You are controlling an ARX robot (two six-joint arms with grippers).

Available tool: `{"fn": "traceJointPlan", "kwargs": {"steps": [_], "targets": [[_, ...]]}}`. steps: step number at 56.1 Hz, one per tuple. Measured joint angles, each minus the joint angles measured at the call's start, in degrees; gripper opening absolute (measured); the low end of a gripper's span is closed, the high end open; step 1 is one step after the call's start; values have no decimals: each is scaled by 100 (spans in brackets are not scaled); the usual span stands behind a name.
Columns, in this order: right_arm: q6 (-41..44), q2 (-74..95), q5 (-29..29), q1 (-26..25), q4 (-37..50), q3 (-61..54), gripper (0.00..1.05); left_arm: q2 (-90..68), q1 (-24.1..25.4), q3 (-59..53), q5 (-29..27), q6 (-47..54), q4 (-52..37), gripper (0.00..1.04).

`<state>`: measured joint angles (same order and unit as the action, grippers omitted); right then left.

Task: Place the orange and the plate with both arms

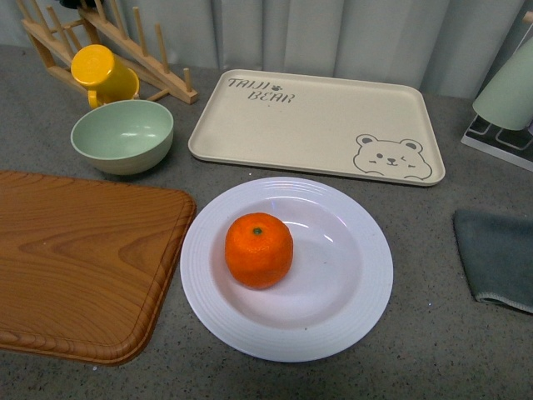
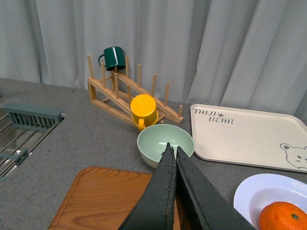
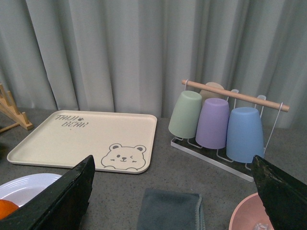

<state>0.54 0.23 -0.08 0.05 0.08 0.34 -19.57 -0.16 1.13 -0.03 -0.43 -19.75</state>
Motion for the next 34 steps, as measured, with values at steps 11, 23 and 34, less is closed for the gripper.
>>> {"fn": "traceJointPlan", "kwargs": {"steps": [11, 23, 34], "targets": [[0, 0, 0, 0, 0, 0, 95, 380, 0, 0, 0, 0, 378, 4], [0, 0, 0, 0, 0, 0, 95, 815, 2, 0, 0, 0, 811, 4], [0, 0, 2, 0, 0, 0, 95, 1818, 2, 0, 4, 2, 1919, 4]]}}
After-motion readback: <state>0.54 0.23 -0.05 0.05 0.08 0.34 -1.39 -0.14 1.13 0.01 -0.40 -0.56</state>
